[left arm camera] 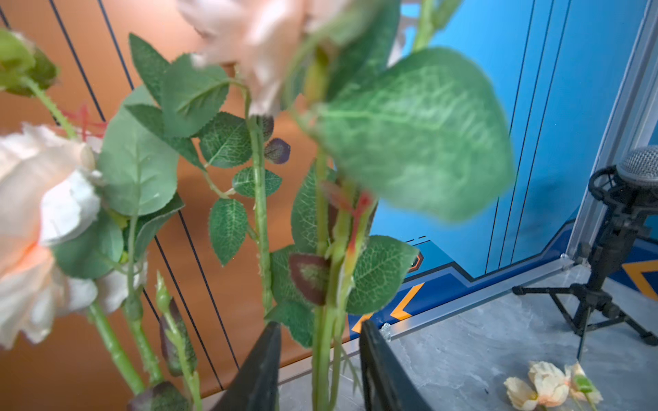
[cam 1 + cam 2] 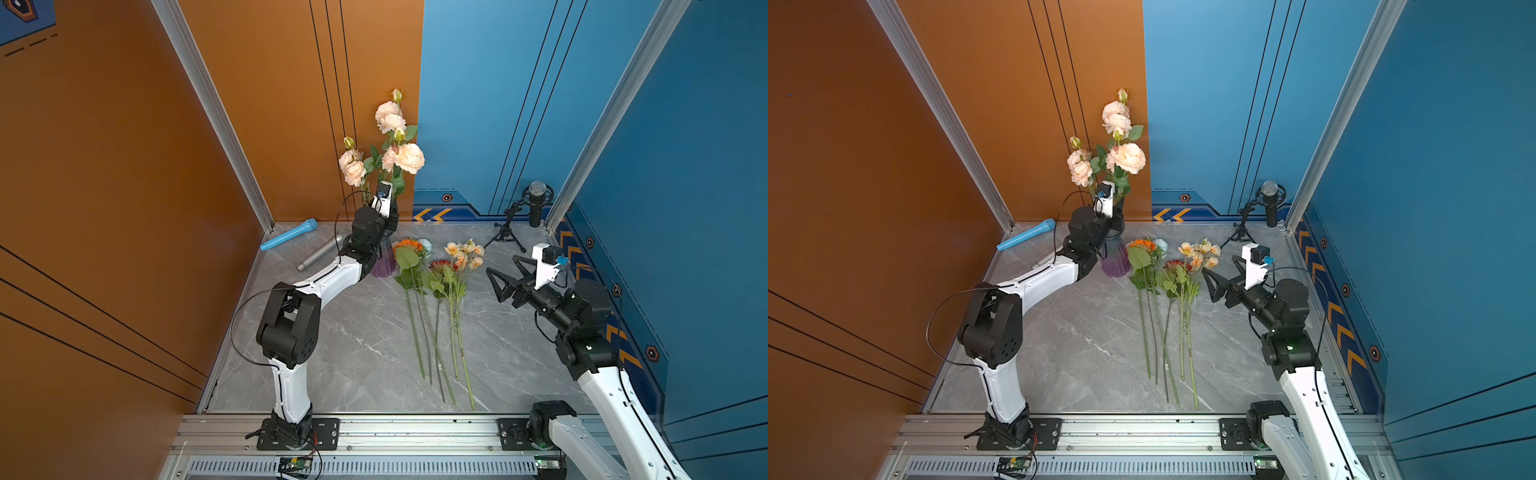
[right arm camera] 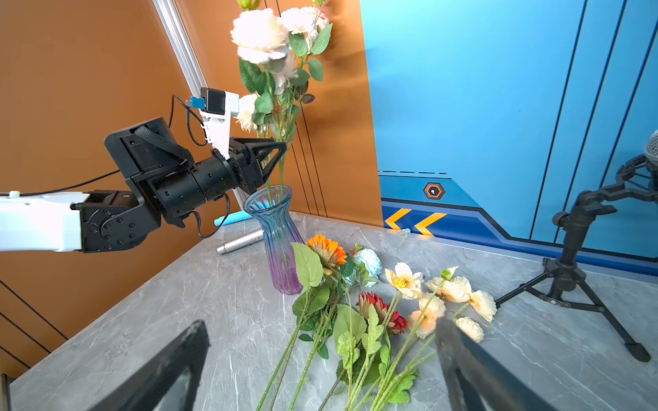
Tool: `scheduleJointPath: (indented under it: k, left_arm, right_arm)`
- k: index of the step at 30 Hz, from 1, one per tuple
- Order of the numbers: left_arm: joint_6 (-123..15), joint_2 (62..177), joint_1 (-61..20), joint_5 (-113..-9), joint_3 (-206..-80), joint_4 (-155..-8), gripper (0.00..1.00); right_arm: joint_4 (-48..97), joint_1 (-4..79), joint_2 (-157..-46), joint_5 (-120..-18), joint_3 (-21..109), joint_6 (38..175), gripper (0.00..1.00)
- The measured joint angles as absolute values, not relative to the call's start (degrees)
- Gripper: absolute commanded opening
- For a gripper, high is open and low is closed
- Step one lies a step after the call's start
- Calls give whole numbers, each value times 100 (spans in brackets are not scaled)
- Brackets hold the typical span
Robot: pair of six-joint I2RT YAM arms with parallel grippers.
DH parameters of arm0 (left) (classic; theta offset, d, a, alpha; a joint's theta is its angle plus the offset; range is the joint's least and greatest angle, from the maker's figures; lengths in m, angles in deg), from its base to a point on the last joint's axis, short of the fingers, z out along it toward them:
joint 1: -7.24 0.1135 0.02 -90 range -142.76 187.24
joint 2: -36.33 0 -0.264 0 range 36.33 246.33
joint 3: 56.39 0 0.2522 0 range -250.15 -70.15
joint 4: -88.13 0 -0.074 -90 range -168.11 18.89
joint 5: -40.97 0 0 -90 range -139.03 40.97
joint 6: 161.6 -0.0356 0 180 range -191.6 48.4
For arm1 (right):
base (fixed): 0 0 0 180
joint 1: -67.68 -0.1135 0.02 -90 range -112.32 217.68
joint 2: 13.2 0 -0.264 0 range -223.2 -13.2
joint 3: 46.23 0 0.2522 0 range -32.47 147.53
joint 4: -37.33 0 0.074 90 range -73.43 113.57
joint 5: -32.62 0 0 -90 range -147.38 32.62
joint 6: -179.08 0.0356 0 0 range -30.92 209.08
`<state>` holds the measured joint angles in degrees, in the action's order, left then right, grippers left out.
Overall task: Place the pink flowers into the vase
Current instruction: Place the flower in the vase, then reset both arms
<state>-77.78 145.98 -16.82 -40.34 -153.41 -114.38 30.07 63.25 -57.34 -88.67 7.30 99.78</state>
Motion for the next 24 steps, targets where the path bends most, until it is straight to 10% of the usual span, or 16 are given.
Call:
scheduleJointPath:
  k: [18, 24]
  left_arm:
    - [-8035, 13439, -2289, -3538, -14152, -11464, 98]
    - [-7966, 12204, -2508, -3507, -12858, -11571, 98]
  right_arm:
    - [3053, 6352, -5798, -8600, 717, 10007, 100]
    - [3468, 6358, -5931, -8080, 291, 10026, 100]
